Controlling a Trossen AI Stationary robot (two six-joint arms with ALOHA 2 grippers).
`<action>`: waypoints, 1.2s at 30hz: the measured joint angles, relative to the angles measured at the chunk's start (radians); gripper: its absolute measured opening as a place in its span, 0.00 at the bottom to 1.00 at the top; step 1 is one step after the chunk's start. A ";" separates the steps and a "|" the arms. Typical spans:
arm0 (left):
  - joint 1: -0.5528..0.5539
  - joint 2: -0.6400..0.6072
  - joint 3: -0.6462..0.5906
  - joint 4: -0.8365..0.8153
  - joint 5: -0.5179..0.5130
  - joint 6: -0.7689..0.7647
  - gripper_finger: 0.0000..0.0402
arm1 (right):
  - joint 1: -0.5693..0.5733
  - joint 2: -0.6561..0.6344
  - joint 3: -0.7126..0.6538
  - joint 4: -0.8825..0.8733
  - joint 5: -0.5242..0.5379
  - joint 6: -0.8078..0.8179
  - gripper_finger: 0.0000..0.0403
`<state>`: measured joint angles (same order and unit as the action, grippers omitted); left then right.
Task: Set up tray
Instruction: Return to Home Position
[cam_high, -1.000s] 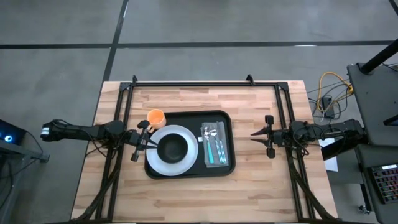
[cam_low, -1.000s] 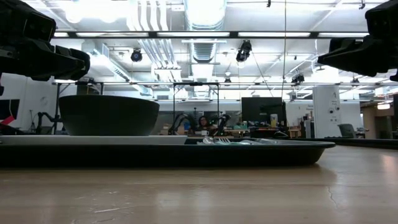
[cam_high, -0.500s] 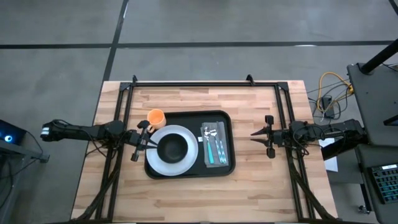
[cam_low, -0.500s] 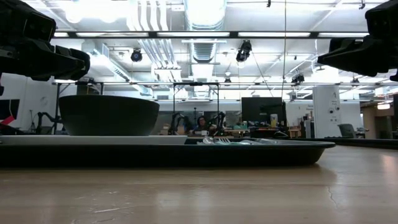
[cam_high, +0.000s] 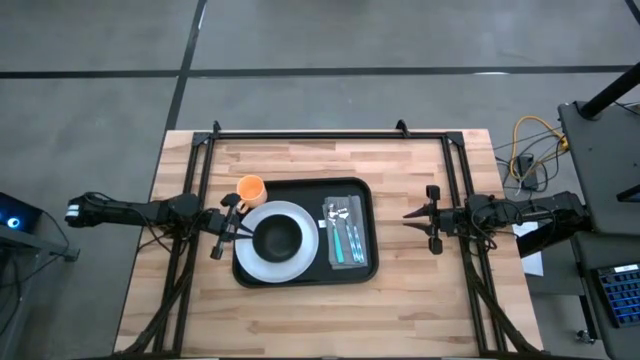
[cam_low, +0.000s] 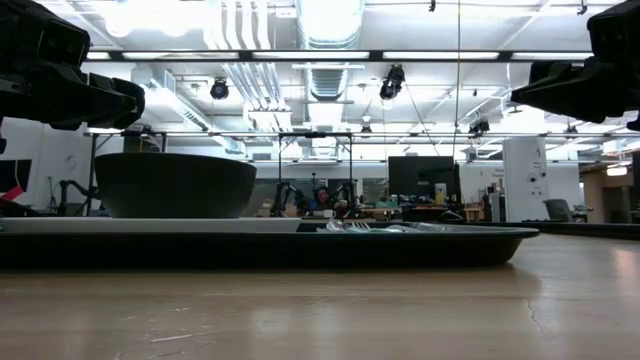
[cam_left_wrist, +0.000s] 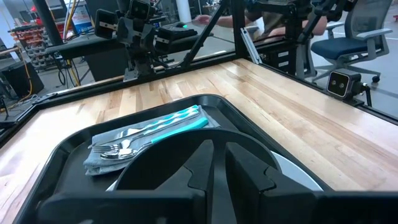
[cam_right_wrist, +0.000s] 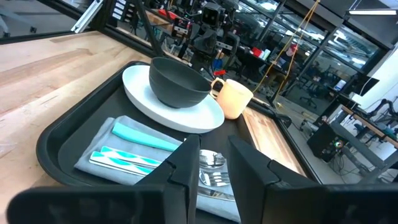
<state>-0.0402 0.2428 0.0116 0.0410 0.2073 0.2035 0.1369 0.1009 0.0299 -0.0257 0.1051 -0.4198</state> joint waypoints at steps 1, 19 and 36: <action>0.000 0.000 0.000 0.000 0.000 0.000 0.06 | 0.000 0.000 0.000 0.000 0.000 0.000 0.17; 0.000 0.000 0.000 0.000 0.000 0.000 0.06 | 0.000 0.000 0.000 0.000 0.000 0.000 0.20; 0.000 0.000 0.000 0.000 0.000 0.000 0.06 | 0.000 0.000 0.000 0.000 0.000 0.000 0.19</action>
<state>-0.0401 0.2428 0.0115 0.0414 0.2075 0.2035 0.1368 0.1009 0.0299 -0.0257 0.1051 -0.4198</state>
